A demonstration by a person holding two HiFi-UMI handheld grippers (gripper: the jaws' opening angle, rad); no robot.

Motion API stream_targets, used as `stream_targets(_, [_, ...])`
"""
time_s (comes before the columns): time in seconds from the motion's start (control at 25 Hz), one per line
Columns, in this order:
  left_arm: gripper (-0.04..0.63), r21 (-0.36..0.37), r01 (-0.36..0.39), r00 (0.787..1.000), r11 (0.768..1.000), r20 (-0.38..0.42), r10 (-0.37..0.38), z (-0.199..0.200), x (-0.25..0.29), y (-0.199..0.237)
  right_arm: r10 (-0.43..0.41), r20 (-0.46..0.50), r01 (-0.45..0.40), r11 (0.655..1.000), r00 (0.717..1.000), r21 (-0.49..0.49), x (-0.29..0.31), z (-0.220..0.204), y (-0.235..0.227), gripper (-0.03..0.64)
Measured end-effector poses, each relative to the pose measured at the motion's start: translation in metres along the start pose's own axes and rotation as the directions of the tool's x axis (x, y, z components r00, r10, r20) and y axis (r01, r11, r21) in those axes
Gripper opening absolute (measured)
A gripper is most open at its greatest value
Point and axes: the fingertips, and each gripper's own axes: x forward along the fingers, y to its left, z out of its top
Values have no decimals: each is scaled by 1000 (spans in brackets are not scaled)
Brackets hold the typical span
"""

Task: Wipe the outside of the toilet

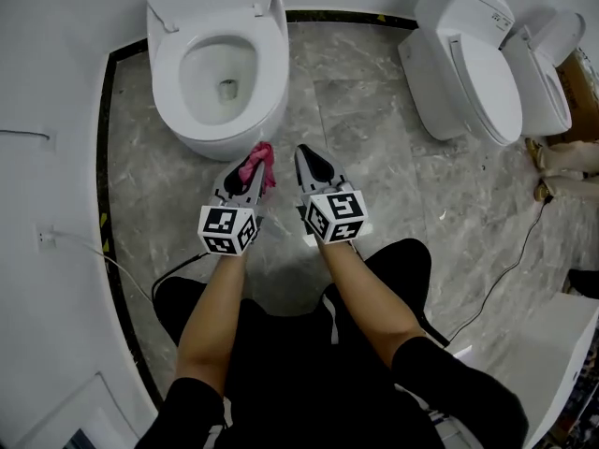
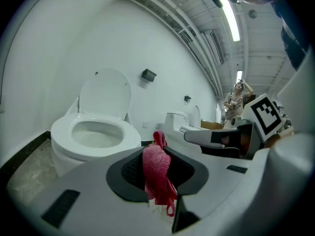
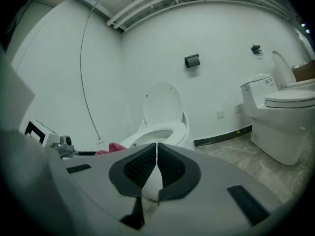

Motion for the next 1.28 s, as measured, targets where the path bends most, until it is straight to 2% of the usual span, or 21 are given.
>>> stream_targets(0.2, [95,55,-70,998,996,-3,70,-33,36,20,-68,19,68,998,997,17,9,-21,-16,34])
stream_targets(0.4, [95,77,-79,997,994,19,78,-49,61,28,-65,20,66,997,998,-28,0,-28,-16,34])
stream_targets(0.52, [94,61,-96,995,993,32,94,-46,66,32,-67,37,69,996,997,-55,-4,-26,-14,34])
stream_targets(0.64, [92,56,-126,991,991,45,123,-35,67,39,-63,50,66,996,997,-57,-4,-20,-10,34])
stream_targets(0.8, [89,33,-157,988,987,17,157,-33,63,55,-45,55,48,997,997,-54,-2,-19,1,34])
stream_targets(1.12, [86,128,-174,983,976,-29,179,-35,39,85,-3,92,8,998,996,-61,4,-14,24,34])
stream_targets(1.28, [86,136,-197,978,971,-40,204,-36,23,102,-6,108,10,999,994,-38,9,-11,25,34])
